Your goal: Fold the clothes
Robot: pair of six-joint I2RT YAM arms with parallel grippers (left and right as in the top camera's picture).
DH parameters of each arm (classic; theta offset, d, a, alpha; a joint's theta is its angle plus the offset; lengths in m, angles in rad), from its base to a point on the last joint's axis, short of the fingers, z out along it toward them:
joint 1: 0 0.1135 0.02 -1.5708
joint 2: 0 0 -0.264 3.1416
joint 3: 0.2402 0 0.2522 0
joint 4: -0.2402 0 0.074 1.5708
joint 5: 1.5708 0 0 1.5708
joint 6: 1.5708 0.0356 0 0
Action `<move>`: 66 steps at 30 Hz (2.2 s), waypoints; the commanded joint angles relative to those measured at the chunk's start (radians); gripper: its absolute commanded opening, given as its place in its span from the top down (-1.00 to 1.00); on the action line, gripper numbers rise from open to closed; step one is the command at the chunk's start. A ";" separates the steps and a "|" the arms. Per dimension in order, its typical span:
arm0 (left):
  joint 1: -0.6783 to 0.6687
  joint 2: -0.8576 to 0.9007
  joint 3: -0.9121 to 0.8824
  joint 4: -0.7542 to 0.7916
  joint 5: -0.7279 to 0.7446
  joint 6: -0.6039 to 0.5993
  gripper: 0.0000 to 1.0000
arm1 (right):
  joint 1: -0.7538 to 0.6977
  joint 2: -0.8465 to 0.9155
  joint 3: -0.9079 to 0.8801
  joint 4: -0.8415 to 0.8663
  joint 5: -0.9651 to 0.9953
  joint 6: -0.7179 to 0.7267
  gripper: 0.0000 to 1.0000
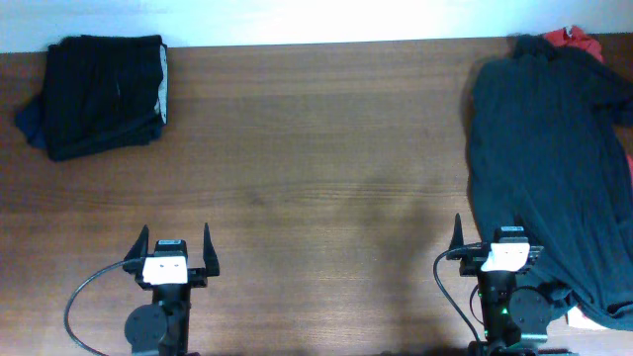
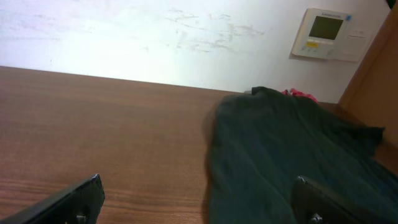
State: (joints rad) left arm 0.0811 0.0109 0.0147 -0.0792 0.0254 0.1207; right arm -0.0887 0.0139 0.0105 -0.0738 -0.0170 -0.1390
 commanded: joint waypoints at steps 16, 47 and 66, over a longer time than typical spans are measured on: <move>0.002 -0.005 -0.006 -0.002 0.004 0.016 -0.99 | 0.005 -0.008 -0.005 -0.005 0.003 -0.002 -0.97; 0.002 0.001 -0.006 -0.001 0.004 0.016 -0.99 | 0.005 -0.009 -0.005 0.183 -0.657 -0.001 -0.97; 0.002 0.001 -0.006 -0.001 0.004 0.016 -0.99 | 0.003 0.019 0.090 0.359 -0.177 0.129 -0.97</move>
State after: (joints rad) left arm 0.0811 0.0113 0.0147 -0.0792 0.0257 0.1207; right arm -0.0887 0.0132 0.0219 0.2836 -0.4625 -0.0471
